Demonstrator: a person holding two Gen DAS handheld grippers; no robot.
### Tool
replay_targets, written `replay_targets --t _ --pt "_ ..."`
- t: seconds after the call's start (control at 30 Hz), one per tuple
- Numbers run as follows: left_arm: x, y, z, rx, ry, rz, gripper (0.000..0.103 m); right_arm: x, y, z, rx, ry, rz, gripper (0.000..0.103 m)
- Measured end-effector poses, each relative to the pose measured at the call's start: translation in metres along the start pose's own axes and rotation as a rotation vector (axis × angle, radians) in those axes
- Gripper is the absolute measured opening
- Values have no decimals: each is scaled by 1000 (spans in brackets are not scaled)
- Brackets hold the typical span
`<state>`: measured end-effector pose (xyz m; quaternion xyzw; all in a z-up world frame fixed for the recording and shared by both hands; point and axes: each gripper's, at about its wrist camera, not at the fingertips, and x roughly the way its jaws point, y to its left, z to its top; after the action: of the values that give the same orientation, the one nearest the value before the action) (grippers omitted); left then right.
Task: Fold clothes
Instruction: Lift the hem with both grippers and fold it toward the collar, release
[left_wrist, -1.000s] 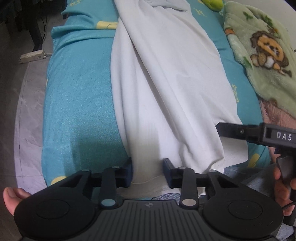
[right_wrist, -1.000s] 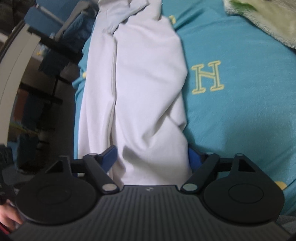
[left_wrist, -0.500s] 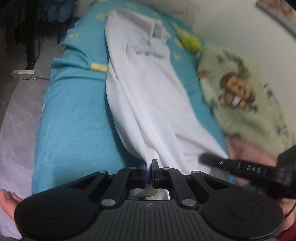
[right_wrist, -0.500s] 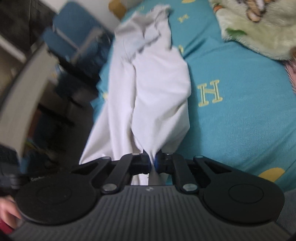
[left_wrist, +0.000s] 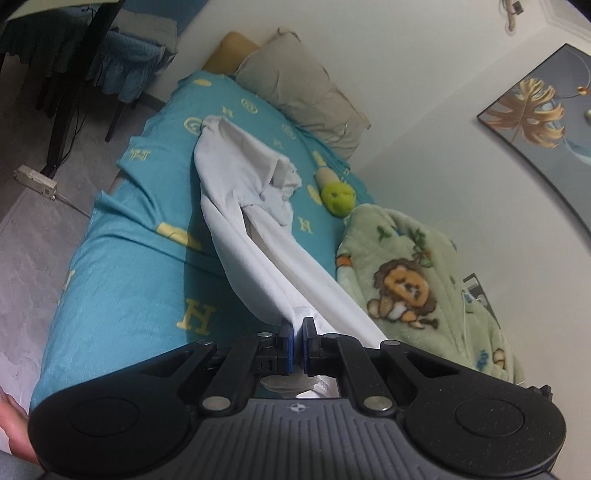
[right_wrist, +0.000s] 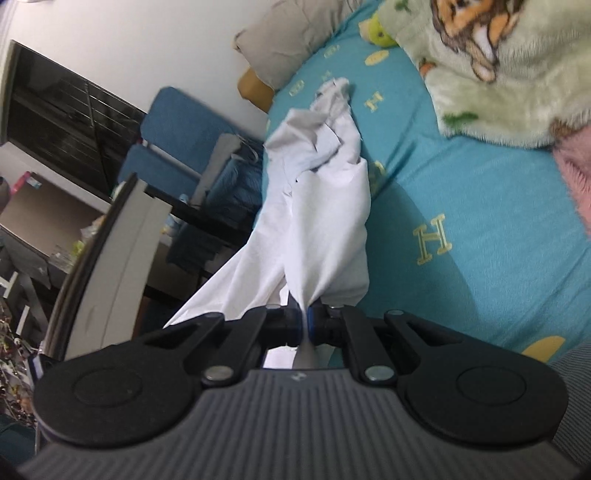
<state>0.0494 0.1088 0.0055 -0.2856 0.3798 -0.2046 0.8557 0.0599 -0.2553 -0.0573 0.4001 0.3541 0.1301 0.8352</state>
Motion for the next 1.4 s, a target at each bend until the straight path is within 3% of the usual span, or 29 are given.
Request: replay_targets --t 0.23,0.5,0.67,0.83,1.07,1.23,1.4 --pt "-41 -26 -11 43 -45 -12 3 -35 11 -1 -25 -39 28 6" --pt "-99 -49 -56 94 -88 -23 3 -84 15 -25 -79 -63 50 6" --pt "-106 -53 -60 107 -118 -3 3 -93 12 -23 -84 -76 44 6" --pt "-84 -60 -37 135 -141 30 3 -67 11 3 -74 -72 22 6" --pt "-21 -59 16 198 -188 109 3 -9 16 58 -103 -77 -25 6" --pt "24 -40 60 203 -206 135 3 42 16 95 -137 -68 -68 6" --pt "81 -20 89 245 -210 214 3 96 12 121 -171 -47 -116 6"
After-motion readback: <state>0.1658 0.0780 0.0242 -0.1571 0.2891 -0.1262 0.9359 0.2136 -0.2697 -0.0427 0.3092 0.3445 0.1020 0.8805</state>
